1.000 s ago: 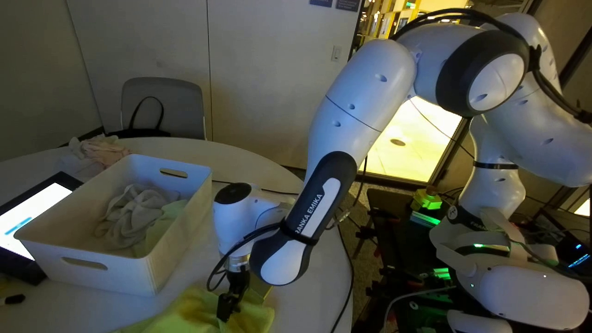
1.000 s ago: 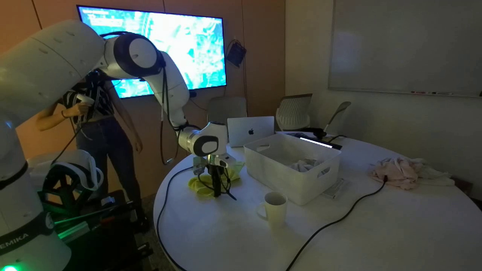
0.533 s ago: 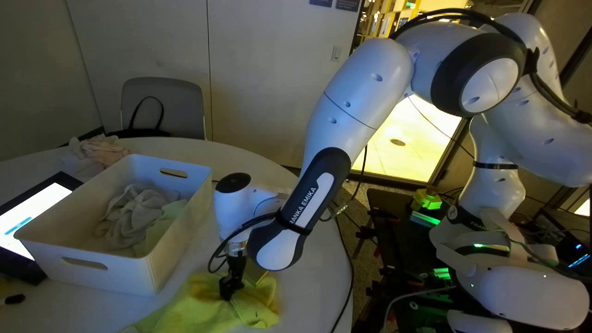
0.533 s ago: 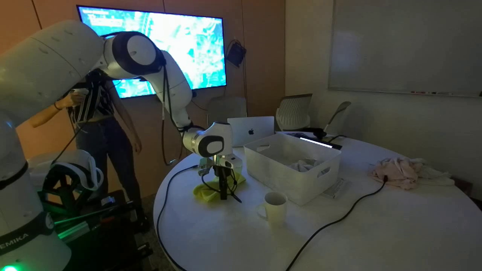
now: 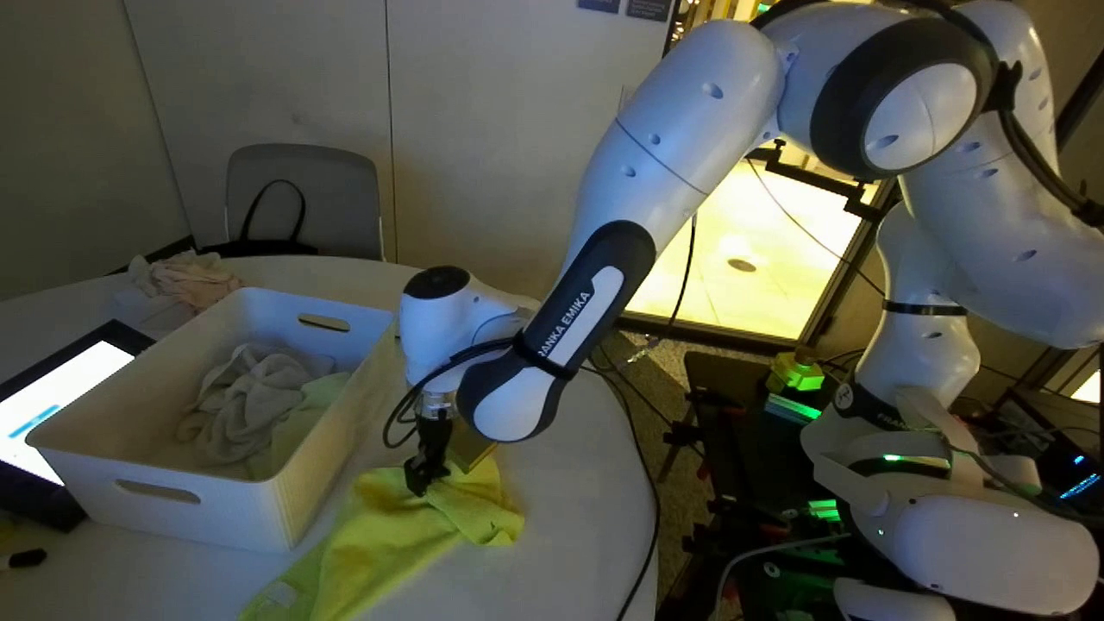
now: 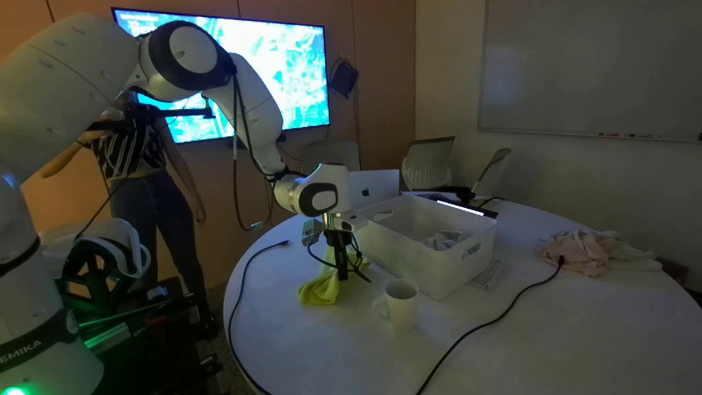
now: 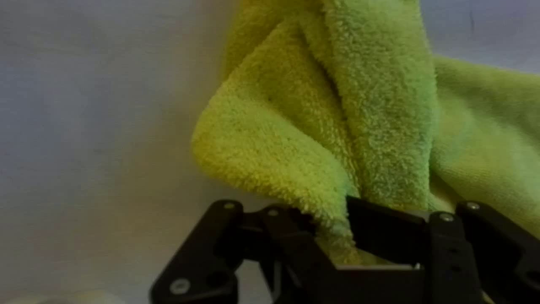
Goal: Put all the towels in the white basket and the objects into the mug
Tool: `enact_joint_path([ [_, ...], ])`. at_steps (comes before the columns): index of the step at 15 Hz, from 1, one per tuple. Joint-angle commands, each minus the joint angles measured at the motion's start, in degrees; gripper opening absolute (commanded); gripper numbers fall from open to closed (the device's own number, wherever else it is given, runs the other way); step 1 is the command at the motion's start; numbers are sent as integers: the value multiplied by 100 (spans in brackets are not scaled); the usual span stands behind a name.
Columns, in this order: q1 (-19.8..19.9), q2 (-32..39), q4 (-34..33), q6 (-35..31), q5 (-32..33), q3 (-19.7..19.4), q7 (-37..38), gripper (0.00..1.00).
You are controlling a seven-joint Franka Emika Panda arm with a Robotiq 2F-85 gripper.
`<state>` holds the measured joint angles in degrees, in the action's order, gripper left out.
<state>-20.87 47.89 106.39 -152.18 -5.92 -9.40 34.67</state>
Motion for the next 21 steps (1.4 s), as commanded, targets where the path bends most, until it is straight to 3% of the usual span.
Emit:
enact_joint_path([
  [1,42,-559,364,33,260,-85,8,1],
  [7,-33,-1545,1006,-132,707,-322,118,2],
  [10,41,-2114,1171,114,983,-311,56,2],
  [15,243,-2837,942,1203,1412,-96,-1,2],
  [21,526,-3050,144,2486,1839,195,227,1],
])
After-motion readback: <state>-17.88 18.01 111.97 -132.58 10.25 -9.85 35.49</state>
